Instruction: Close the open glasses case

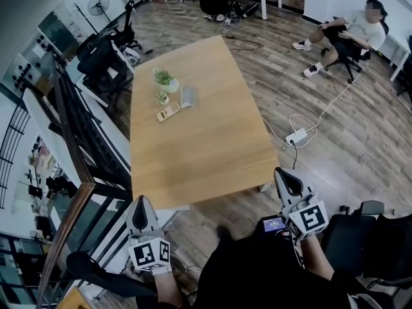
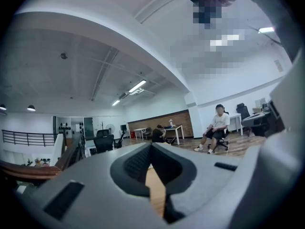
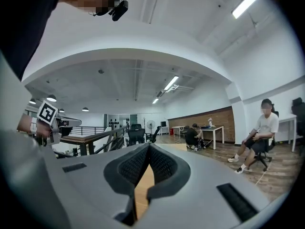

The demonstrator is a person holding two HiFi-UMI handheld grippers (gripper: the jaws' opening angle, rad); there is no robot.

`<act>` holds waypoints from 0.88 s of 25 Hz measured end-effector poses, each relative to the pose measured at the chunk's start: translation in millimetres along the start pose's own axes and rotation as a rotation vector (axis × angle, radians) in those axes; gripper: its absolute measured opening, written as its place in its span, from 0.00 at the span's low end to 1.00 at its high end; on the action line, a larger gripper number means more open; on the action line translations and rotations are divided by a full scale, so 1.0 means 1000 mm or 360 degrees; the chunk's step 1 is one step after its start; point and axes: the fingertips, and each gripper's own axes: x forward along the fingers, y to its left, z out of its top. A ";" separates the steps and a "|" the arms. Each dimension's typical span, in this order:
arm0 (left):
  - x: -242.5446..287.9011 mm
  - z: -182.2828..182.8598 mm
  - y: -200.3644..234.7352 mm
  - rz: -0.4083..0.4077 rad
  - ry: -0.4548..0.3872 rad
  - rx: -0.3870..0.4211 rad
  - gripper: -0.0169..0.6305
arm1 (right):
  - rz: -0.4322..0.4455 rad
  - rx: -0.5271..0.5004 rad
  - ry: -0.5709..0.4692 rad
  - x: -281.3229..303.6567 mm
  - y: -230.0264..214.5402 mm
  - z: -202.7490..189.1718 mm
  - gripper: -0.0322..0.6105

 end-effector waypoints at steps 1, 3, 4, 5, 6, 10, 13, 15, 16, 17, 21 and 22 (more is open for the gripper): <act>0.001 0.000 -0.002 0.0014 0.0010 0.0008 0.03 | -0.0012 0.0027 0.0018 -0.004 -0.007 -0.007 0.07; 0.000 -0.002 -0.011 0.0026 0.0042 0.0044 0.03 | -0.0035 0.0066 0.0052 -0.016 -0.021 -0.020 0.07; 0.000 -0.004 -0.018 0.0026 0.0053 0.0066 0.03 | -0.0044 0.0071 0.0056 -0.019 -0.030 -0.024 0.07; 0.001 -0.004 -0.023 0.0026 0.0058 0.0080 0.03 | -0.0052 0.0067 0.0052 -0.018 -0.040 -0.026 0.07; 0.003 -0.003 -0.027 0.0028 0.0064 0.0086 0.03 | -0.0060 0.0066 0.0049 -0.017 -0.047 -0.026 0.07; 0.007 -0.005 -0.034 0.0007 0.0095 0.0104 0.03 | -0.0019 0.0072 0.0035 -0.023 -0.052 -0.035 0.07; 0.023 0.000 -0.033 -0.0012 0.0074 0.0132 0.03 | 0.0015 0.0035 0.0033 -0.005 -0.050 -0.039 0.07; 0.036 0.002 -0.027 -0.0029 0.0064 0.0144 0.03 | 0.0018 0.0059 0.0022 0.008 -0.040 -0.032 0.07; 0.044 0.002 -0.023 -0.0040 0.0054 0.0142 0.03 | 0.0018 0.0069 0.0016 0.015 -0.035 -0.027 0.07; 0.053 0.000 -0.019 -0.0050 0.0040 0.0132 0.03 | 0.0023 0.0060 0.0010 0.023 -0.030 -0.023 0.07; 0.105 -0.011 -0.009 -0.0105 -0.0009 0.0051 0.03 | 0.0014 -0.0027 0.0011 0.068 -0.018 -0.009 0.07; 0.117 -0.011 -0.006 -0.0125 -0.0016 0.0039 0.03 | 0.0001 -0.0031 0.0011 0.081 -0.015 -0.003 0.07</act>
